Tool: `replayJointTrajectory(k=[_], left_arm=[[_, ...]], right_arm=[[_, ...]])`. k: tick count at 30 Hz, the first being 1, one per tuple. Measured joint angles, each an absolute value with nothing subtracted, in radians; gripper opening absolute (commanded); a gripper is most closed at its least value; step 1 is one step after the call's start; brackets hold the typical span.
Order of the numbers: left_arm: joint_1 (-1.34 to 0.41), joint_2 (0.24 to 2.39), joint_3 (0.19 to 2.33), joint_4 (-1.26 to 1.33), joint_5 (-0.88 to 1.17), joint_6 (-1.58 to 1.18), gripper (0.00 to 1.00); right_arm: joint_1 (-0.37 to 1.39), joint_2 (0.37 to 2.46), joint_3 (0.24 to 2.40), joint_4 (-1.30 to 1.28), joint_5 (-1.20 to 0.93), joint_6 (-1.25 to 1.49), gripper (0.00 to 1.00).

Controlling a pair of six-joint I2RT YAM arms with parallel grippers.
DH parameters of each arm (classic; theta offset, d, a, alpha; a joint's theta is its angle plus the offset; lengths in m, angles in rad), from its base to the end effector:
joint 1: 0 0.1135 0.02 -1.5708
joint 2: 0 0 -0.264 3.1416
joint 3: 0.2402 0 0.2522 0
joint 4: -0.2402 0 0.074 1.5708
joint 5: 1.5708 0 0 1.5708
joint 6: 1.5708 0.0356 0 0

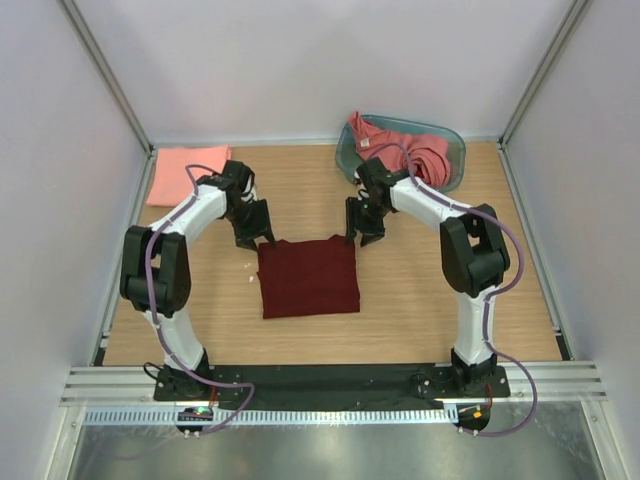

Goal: Fold and stack the t-shirts
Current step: Fold the tshirt

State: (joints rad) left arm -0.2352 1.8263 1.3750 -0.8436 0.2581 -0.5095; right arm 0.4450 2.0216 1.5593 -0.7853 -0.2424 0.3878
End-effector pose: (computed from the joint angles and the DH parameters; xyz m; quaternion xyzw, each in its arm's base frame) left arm 0.3507 -0.0934 0.2118 -0.1168 0.9755 -0.1684 0.0806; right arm 0.3714 0.1866 0.1926 -0.0475 0.9788 0.1737 0.0978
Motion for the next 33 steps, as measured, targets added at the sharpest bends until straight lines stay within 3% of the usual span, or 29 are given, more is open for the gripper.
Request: replayJointTrajectory(k=[5, 10, 19, 30, 32, 33], left_arm=[[-0.235, 1.853, 1.413, -0.826, 0.272, -0.499, 0.45], [-0.235, 1.907, 1.431, -0.813, 0.282, -0.488, 0.38], [-0.235, 1.937, 1.444, -0.815, 0.282, -0.484, 0.42], [-0.235, 1.993, 1.489, -0.860, 0.250, -0.481, 0.50], [-0.235, 1.992, 1.493, -0.872, 0.237, -0.482, 0.51], [-0.235, 1.992, 1.494, -0.875, 0.232, -0.482, 0.45]], right_arm=[[0.445, 2.044, 1.587, -0.775, -0.260, 0.393, 0.49], [0.445, 2.082, 1.613, -0.749, -0.290, 0.406, 0.40], [0.436, 2.105, 1.626, -0.731, -0.310, 0.451, 0.33], [0.432, 2.123, 1.673, -0.728, -0.323, 0.480, 0.33], [0.432, 2.126, 1.674, -0.728, -0.325, 0.482, 0.33], [0.432, 2.127, 1.674, -0.728, -0.325, 0.482, 0.32]])
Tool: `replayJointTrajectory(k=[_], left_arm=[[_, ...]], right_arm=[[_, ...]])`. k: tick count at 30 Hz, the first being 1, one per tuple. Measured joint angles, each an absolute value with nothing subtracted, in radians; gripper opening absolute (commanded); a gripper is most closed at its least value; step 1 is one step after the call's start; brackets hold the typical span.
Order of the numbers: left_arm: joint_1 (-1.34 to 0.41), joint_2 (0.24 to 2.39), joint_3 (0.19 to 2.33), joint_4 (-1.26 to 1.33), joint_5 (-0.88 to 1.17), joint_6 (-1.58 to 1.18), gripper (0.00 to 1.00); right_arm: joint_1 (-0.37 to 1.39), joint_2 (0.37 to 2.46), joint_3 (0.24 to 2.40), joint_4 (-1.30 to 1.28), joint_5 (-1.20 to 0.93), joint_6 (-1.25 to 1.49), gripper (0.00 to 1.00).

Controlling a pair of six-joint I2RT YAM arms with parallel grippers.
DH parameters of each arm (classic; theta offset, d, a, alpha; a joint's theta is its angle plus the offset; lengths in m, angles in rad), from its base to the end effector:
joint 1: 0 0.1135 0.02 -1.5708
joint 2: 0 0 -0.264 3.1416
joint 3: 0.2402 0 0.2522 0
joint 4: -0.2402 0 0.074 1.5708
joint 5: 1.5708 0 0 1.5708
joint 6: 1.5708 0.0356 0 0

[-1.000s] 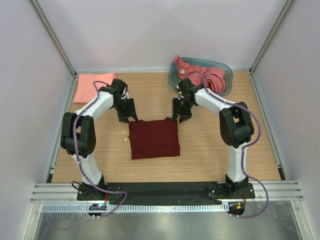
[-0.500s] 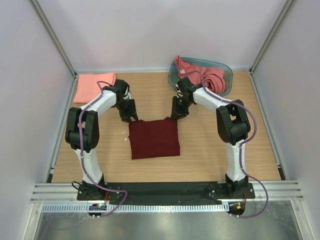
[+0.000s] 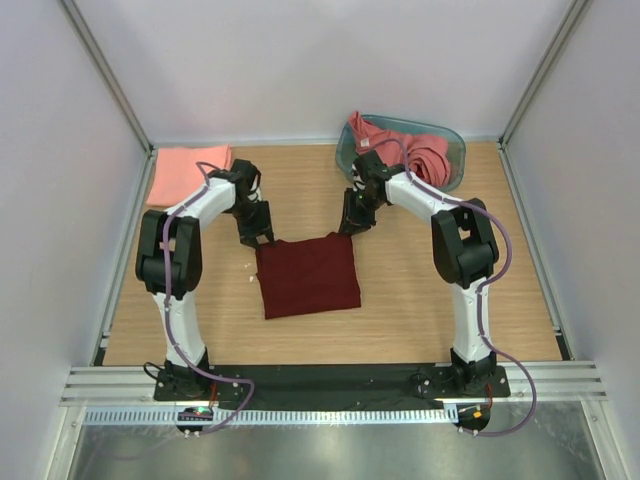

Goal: Fold and stack the t-shirts
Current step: Fold the tshirt

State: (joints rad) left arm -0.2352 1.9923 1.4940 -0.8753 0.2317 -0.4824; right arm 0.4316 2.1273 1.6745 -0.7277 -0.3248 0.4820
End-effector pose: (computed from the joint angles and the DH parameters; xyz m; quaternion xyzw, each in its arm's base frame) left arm 0.3804 -0.0996 0.1835 -0.1106 0.9823 -0.1420 0.0512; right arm 0.4012 0.1973 0.1848 -0.0069 0.9686 0.2268 0.1018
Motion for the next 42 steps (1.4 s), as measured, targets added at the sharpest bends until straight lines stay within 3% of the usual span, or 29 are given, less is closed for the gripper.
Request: replayJointTrajectory(k=[2, 3, 6, 16, 22, 30, 36, 37, 38, 42], left_arm=[[-0.235, 1.992, 1.494, -0.882, 0.227, -0.487, 0.38], [-0.235, 1.993, 1.496, -0.883, 0.227, -0.489, 0.35], [-0.235, 1.996, 1.503, -0.882, 0.225, -0.493, 0.00], [-0.235, 1.913, 1.490, -0.881, 0.186, -0.500, 0.00], [-0.235, 1.817, 1.489, -0.882, 0.171, -0.516, 0.10], [-0.216, 2.098, 1.636, -0.868, 0.076, -0.484, 0.06], [-0.182, 2.153, 1.695, -0.879, -0.001, -0.466, 0.13], [-0.179, 2.153, 1.703, -0.879, -0.011, -0.465, 0.14], [-0.176, 2.152, 1.707, -0.878, -0.020, -0.464, 0.20], [-0.175, 2.131, 1.702, -0.884, -0.042, -0.462, 0.43]], right_arm=[[0.432, 2.129, 1.674, -0.728, -0.325, 0.483, 0.28], [0.432, 2.130, 1.674, -0.728, -0.325, 0.484, 0.20], [0.432, 2.132, 1.674, -0.726, -0.327, 0.491, 0.03], [0.435, 2.075, 1.651, -0.734, -0.316, 0.523, 0.01], [0.440, 2.006, 1.673, -0.720, -0.307, 0.553, 0.01], [0.431, 2.201, 1.748, -0.619, -0.266, 0.546, 0.02], [0.422, 2.266, 1.823, -0.633, -0.231, 0.517, 0.13], [0.421, 2.279, 1.855, -0.636, -0.226, 0.513, 0.18], [0.420, 2.290, 1.882, -0.638, -0.221, 0.508, 0.30], [0.415, 2.307, 1.942, -0.681, -0.202, 0.492, 0.54]])
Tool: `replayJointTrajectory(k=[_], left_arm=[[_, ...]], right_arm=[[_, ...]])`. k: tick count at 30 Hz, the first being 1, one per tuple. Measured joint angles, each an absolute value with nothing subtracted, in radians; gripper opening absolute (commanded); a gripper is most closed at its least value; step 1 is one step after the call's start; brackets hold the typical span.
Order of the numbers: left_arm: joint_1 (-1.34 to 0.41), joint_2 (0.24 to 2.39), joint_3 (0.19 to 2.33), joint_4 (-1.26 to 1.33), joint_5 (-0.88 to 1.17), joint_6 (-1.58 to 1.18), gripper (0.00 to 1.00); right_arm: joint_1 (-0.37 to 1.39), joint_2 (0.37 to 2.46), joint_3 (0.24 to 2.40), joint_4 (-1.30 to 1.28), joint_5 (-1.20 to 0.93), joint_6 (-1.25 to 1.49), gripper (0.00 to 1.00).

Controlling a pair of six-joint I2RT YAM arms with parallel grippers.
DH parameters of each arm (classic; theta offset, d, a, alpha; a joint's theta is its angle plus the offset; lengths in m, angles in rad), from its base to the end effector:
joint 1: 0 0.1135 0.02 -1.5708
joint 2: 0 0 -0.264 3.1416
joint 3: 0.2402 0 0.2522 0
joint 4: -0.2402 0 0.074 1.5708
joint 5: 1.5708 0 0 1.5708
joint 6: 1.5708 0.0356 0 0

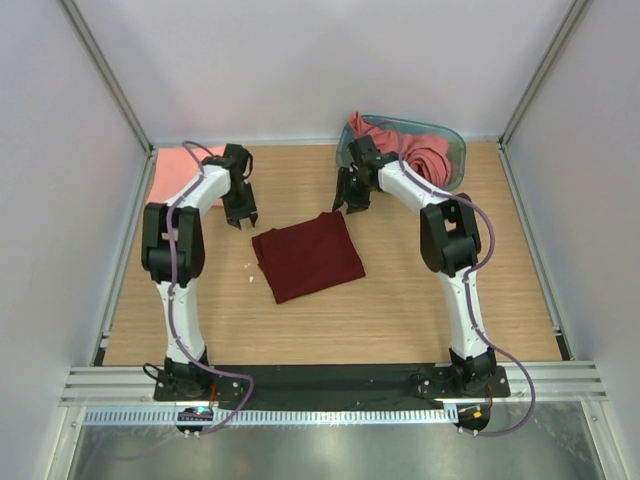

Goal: Fold and stack the t-shirts
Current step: Fold the tshirt

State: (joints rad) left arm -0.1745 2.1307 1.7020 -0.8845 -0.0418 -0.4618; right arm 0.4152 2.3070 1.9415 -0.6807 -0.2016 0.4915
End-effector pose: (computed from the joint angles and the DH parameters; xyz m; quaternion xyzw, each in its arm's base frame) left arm 0.4295 -0.0742 0.1840 -0.1446 0.9809 -0.0205 0.1285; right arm 0.4565 0.2090 0.1834 0.0106 0.9612 0.2004 0.1894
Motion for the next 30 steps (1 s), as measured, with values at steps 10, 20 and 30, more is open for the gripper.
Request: replayJointTrajectory(k=[10, 20, 30], left_arm=[[-0.188, 1.852, 1.596, -0.855, 0.105, -0.502, 0.22], [-0.235, 1.932, 1.424, -0.757, 0.233, -0.578, 0.07], [-0.172, 2.039, 1.464, -0.776, 0.197, -0.563, 0.07]], right_arm=[[0.427, 2.293, 2.048, -0.883, -0.122, 0.416, 0.58], [0.505, 2.204, 1.863, -0.840, -0.295, 0.447, 0.06], [0.482, 2.180, 1.651, -0.793, -0.345, 0.471, 0.03]])
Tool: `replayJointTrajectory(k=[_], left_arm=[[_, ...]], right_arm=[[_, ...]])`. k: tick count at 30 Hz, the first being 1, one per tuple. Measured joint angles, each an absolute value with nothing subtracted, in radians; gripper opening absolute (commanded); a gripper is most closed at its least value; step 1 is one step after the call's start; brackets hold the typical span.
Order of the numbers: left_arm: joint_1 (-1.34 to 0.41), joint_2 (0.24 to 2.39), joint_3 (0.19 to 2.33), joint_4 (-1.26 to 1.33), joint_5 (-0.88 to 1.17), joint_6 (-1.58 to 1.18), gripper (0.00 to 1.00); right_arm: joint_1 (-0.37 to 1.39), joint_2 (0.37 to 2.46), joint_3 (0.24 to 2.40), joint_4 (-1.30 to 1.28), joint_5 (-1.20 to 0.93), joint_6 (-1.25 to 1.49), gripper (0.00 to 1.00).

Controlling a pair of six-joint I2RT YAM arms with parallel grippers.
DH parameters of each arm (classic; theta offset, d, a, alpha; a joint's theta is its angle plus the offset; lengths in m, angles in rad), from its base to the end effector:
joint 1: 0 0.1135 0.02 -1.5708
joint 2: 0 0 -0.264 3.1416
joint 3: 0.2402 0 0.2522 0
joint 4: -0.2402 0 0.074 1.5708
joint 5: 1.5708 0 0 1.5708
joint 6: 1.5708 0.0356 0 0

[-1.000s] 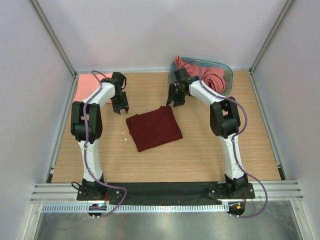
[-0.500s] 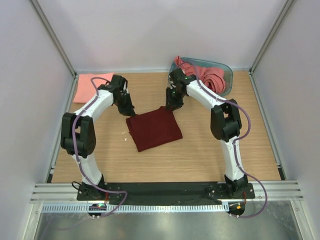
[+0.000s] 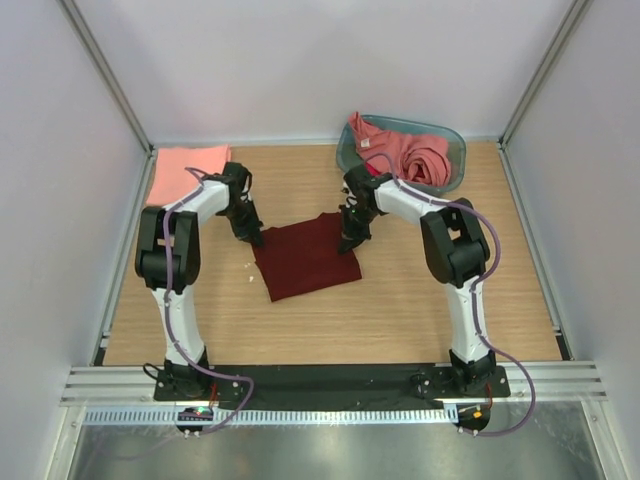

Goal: Fold and stack the t-shirts
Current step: Fold the tshirt

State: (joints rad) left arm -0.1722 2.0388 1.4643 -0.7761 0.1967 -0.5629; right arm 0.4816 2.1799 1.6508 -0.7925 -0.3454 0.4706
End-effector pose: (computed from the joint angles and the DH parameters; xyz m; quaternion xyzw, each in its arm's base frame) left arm 0.3940 -0.0756 0.1601 -0.1814 0.9724 -0.1304 0.0670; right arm 0.3838 0.2142 0.1540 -0.0267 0.9774 0.2077 0.0307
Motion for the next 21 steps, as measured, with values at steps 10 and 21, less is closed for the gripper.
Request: replayJointTrajectory(k=[10, 21], left_arm=[[-0.164, 1.960, 1.457, -0.817, 0.131, -0.513, 0.62], [-0.161, 1.769, 1.320, -0.749, 0.170, -0.493, 0.89]], right_arm=[[0.480, 2.090, 1.638, -0.844, -0.308, 0.446, 0.22], [0.480, 1.856, 1.534, -0.869, -0.310, 0.413, 0.40]])
